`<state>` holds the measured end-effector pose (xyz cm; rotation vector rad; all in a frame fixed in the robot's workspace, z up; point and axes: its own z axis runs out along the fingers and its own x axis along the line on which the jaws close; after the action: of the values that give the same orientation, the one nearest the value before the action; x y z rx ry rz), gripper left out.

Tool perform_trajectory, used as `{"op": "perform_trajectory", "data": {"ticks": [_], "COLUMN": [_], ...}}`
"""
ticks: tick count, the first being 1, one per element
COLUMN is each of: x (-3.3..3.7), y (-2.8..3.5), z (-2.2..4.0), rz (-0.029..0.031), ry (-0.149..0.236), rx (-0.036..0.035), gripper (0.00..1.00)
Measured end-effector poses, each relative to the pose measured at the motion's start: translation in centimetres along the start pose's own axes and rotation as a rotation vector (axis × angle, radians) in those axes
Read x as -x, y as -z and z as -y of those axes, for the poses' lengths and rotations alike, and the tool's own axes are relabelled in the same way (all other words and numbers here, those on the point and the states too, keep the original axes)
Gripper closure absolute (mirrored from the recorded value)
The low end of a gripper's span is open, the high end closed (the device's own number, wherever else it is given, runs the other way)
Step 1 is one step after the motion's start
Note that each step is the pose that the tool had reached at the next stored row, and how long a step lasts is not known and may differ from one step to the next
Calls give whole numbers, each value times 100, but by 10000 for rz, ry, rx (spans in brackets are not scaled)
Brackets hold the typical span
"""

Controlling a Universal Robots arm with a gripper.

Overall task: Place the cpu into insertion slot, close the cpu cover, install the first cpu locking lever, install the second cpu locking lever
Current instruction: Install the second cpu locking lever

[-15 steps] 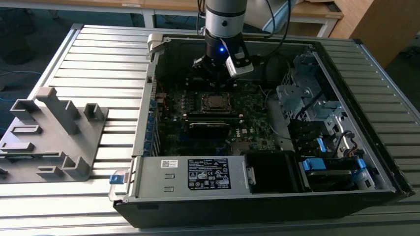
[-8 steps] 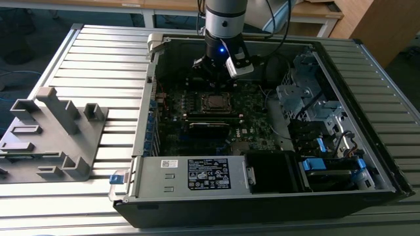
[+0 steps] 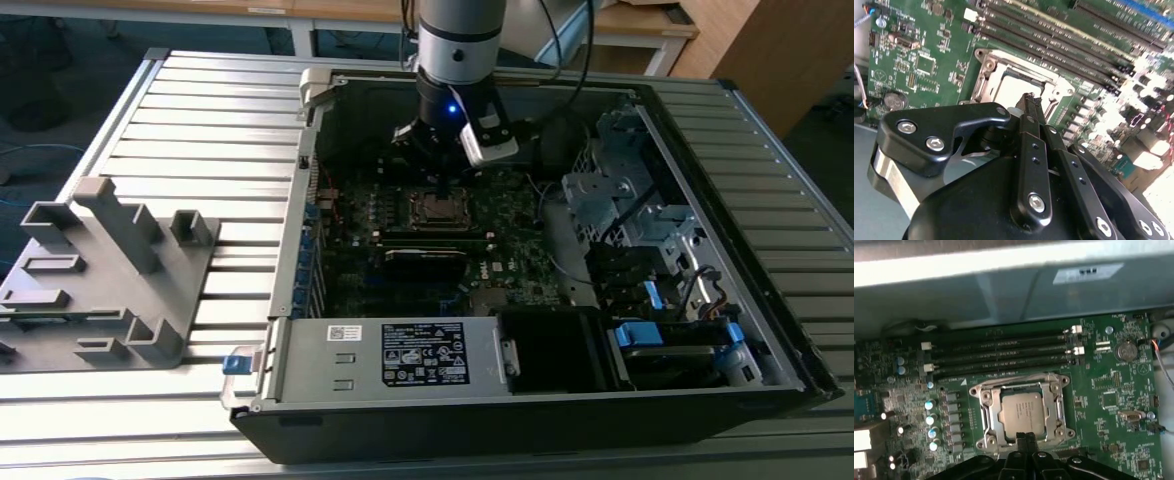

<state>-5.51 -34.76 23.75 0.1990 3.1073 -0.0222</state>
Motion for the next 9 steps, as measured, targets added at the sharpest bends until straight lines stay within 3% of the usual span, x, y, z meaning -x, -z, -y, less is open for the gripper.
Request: {"op": "perform_trajectory", "data": {"ticks": [9], "x": [17], "y": [-2], "z": [135], "rz": [-1], "ry": [-1], "rx": [7], "gripper": [90]}}
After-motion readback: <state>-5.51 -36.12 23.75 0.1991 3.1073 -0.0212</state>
